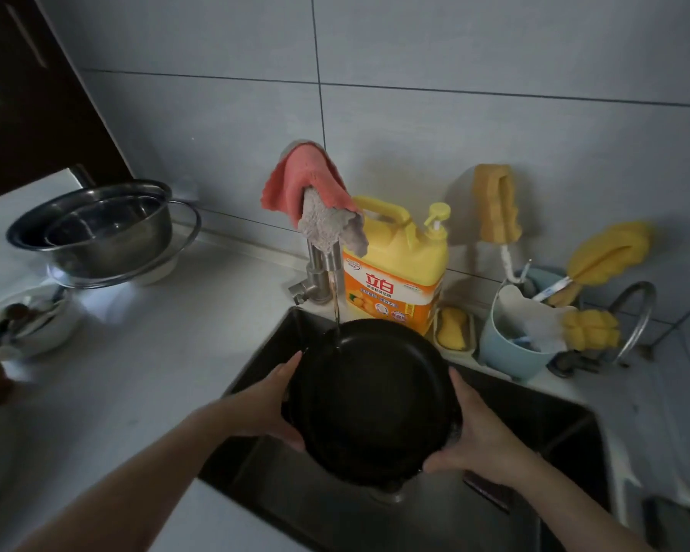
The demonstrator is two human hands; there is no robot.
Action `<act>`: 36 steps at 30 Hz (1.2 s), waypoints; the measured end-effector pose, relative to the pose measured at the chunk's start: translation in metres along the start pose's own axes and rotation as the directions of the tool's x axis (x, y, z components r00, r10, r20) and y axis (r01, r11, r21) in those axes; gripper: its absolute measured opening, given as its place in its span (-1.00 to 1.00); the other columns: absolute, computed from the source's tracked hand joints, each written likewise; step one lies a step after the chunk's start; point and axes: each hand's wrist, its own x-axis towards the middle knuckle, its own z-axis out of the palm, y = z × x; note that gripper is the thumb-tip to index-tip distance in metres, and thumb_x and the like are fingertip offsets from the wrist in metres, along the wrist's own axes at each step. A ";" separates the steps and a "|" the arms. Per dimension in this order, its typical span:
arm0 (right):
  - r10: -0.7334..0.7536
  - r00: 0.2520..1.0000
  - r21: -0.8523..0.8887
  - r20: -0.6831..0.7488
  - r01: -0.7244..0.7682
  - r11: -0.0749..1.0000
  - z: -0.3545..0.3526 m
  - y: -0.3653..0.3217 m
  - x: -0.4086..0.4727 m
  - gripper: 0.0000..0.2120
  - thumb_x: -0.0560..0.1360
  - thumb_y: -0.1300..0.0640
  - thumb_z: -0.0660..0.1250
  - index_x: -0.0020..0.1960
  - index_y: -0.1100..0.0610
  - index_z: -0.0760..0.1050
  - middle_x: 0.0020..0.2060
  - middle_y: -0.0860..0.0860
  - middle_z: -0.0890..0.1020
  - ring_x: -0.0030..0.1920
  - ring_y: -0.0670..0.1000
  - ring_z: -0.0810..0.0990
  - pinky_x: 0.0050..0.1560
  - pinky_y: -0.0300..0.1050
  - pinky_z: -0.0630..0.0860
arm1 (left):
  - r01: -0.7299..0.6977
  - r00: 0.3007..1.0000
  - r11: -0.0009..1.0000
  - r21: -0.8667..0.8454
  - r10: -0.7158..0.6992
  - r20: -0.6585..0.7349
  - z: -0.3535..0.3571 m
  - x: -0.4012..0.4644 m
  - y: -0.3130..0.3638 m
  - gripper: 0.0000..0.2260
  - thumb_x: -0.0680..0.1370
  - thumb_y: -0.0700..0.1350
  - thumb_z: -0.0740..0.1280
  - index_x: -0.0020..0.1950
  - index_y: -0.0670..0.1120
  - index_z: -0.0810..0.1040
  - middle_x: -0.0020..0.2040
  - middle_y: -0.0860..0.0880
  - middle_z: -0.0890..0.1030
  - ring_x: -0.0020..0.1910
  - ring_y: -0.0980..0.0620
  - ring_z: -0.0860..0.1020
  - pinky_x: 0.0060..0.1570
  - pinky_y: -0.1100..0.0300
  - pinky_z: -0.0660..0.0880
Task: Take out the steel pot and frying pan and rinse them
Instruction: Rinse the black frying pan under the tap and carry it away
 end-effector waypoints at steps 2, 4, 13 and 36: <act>0.093 0.992 0.062 0.084 -0.099 0.993 0.005 -0.007 0.007 0.35 0.08 0.01 0.69 0.55 -0.21 -0.18 0.46 -0.20 0.21 0.44 -0.13 0.18 0.46 -0.06 0.18 | 0.033 0.995 0.997 0.073 -0.040 0.091 -0.022 -0.002 -0.010 0.33 0.00 0.31 0.58 0.54 0.24 -0.22 0.55 0.11 0.11 0.51 0.03 0.16 0.50 -0.03 0.14; 0.138 0.979 0.114 0.149 -0.156 0.981 0.013 -0.011 0.011 0.34 0.12 0.06 0.68 0.56 -0.15 -0.22 0.46 -0.13 0.26 0.41 -0.10 0.23 0.45 -0.04 0.21 | 0.018 0.987 0.992 0.123 -0.038 0.158 -0.040 -0.005 -0.011 0.30 -0.02 0.38 0.57 0.53 0.28 -0.13 0.53 0.13 0.20 0.47 0.08 0.23 0.48 0.00 0.20; 0.036 0.996 0.267 -0.077 -0.014 0.964 0.066 0.007 0.008 0.40 0.06 0.01 0.71 0.49 -0.27 -0.28 0.45 -0.23 0.20 0.46 -0.17 0.17 0.43 -0.18 0.11 | -0.135 0.981 0.950 0.283 0.169 -0.100 -0.049 -0.017 0.007 0.26 0.17 0.12 0.61 0.52 0.20 -0.31 0.49 0.10 0.08 0.38 0.02 0.29 0.38 0.06 0.33; 0.153 0.986 0.245 0.073 -0.166 0.955 0.057 0.004 0.003 0.18 0.11 0.22 0.69 0.43 -0.22 -0.02 0.11 -0.33 0.36 0.19 -0.17 0.40 0.27 -0.21 0.31 | -0.022 0.978 0.963 0.268 -0.035 0.204 -0.057 0.010 -0.001 0.22 0.19 0.17 0.61 0.57 0.11 -0.18 0.54 0.01 0.09 0.50 -0.05 0.14 0.48 -0.03 0.17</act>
